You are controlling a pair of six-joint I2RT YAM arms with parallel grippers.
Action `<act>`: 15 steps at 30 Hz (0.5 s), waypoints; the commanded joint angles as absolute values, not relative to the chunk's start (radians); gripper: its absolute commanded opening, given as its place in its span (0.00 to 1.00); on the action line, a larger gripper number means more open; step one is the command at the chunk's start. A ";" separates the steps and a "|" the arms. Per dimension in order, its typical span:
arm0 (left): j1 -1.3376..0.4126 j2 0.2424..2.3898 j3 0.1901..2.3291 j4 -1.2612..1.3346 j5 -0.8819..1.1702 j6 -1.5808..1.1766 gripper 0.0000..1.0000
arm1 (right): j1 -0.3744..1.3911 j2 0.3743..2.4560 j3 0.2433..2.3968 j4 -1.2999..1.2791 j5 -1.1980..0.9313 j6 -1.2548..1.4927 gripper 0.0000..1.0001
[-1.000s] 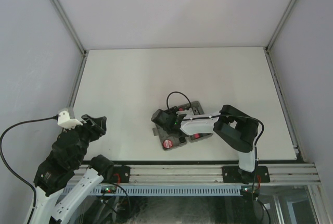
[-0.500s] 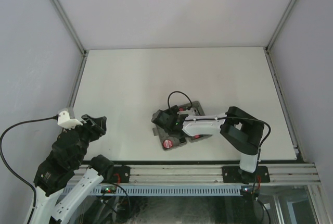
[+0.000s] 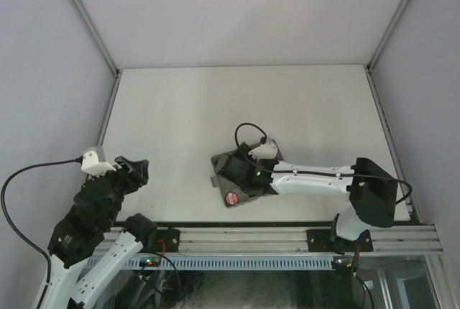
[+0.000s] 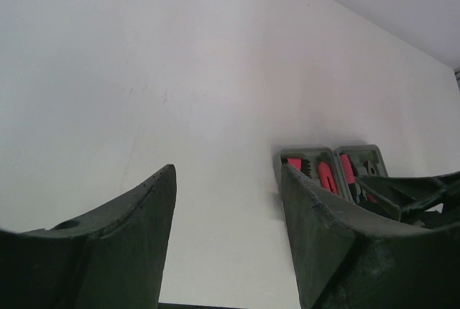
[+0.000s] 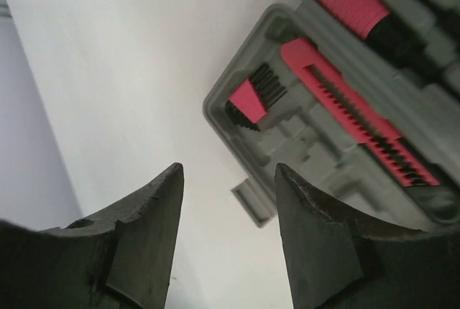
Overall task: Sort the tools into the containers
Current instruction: Place the engineering item in the storage box.
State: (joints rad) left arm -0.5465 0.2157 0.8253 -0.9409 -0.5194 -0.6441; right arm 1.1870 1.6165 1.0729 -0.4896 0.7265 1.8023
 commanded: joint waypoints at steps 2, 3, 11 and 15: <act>-0.540 0.263 0.804 -0.877 -0.494 -0.628 0.65 | 1.187 1.504 1.086 -0.610 0.719 1.392 0.53; -0.540 0.271 0.804 -0.873 -0.489 -0.627 0.65 | 1.187 1.486 1.080 -0.604 0.699 1.315 0.53; -0.541 0.394 0.801 -0.805 -0.350 -0.615 0.65 | 1.143 1.333 0.902 -0.493 0.492 0.976 0.54; -0.541 0.430 0.742 -0.728 -0.285 -0.681 0.66 | 1.086 1.202 0.748 -0.395 0.393 0.879 0.54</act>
